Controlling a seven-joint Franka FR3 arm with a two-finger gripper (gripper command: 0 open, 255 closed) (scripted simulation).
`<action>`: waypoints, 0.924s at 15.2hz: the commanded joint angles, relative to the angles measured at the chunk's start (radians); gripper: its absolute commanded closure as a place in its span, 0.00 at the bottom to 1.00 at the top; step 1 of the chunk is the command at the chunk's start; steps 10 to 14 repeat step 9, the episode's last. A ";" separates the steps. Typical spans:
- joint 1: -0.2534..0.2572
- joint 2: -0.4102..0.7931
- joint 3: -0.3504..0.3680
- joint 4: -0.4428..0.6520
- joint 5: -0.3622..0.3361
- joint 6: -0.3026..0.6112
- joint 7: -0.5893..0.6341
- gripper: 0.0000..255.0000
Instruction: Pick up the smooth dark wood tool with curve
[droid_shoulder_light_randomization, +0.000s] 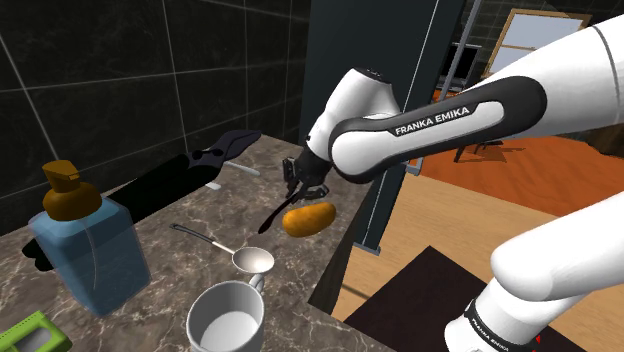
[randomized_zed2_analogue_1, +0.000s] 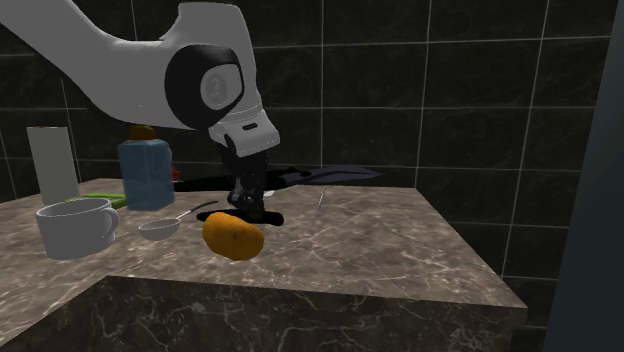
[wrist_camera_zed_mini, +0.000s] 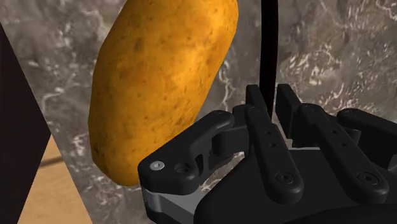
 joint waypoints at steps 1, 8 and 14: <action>0.004 -0.017 -0.012 0.018 0.000 -0.035 0.001 1.00; 0.014 -0.063 -0.052 0.069 -0.001 -0.130 -0.002 1.00; 0.014 -0.063 -0.052 0.069 -0.001 -0.130 -0.002 1.00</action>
